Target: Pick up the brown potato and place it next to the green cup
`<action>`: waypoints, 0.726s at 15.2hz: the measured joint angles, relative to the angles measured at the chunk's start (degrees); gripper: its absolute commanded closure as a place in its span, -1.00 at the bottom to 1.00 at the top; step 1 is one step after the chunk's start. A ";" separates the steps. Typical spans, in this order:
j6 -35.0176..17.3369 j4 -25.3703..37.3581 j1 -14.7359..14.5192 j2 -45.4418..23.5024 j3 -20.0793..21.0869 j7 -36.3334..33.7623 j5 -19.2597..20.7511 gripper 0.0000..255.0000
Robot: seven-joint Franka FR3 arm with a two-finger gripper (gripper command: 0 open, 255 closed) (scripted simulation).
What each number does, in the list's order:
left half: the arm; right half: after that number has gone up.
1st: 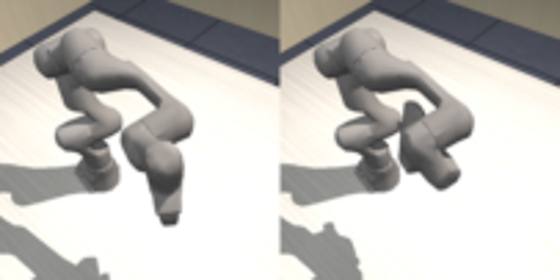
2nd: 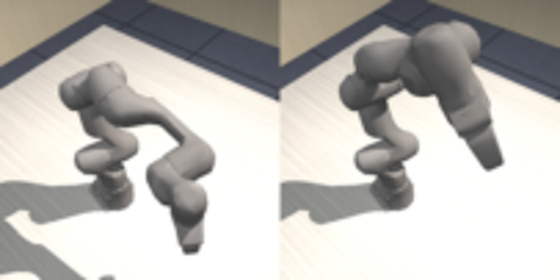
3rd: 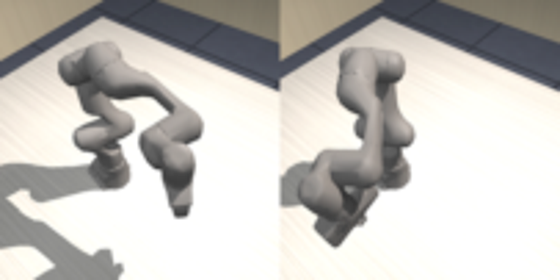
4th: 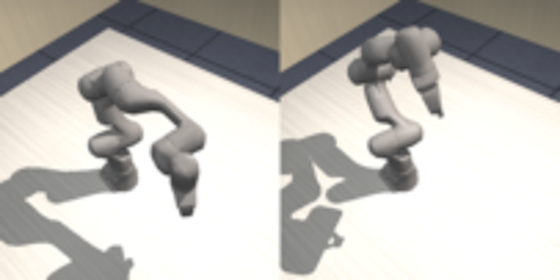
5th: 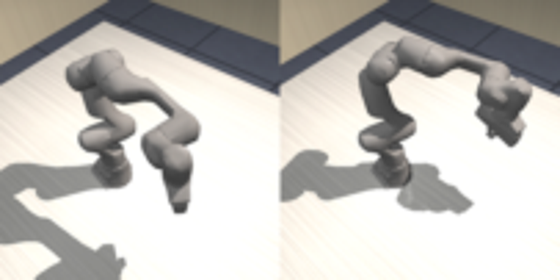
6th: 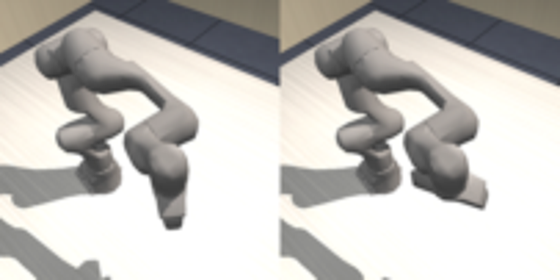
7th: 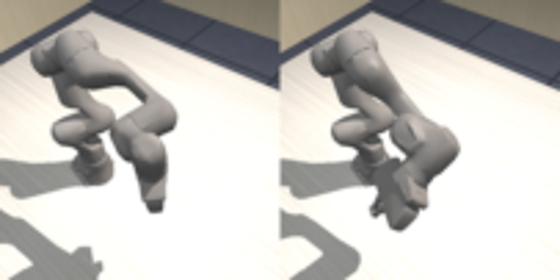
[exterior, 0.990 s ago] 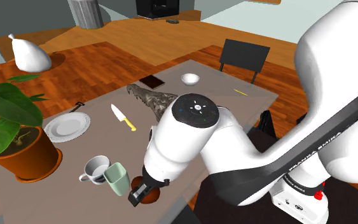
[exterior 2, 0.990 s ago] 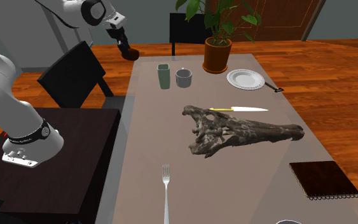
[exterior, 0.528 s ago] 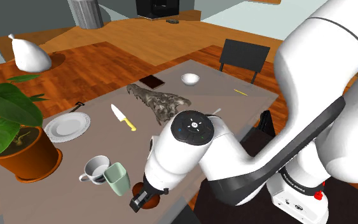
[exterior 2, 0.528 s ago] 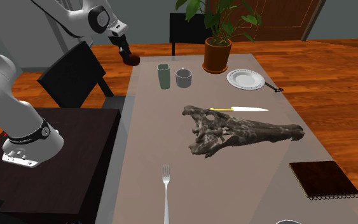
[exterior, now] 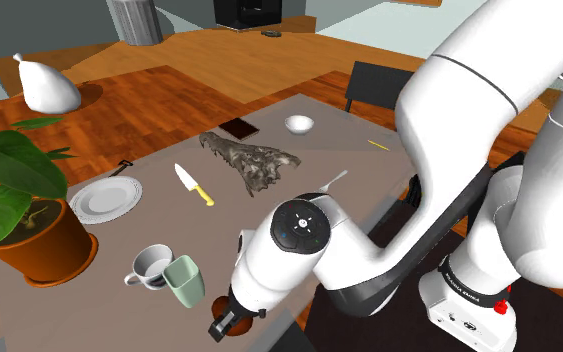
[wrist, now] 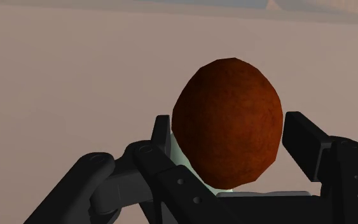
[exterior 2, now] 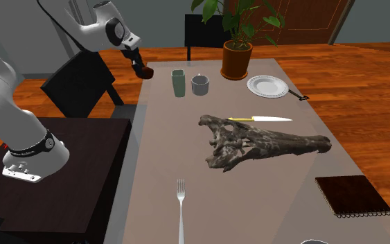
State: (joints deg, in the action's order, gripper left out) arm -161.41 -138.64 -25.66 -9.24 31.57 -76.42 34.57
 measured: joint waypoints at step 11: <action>-4.22 2.71 -6.84 -8.81 -9.25 -14.58 17.64 1.00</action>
State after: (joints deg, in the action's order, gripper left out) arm -165.63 -135.94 -32.50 -18.05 22.31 -91.00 52.21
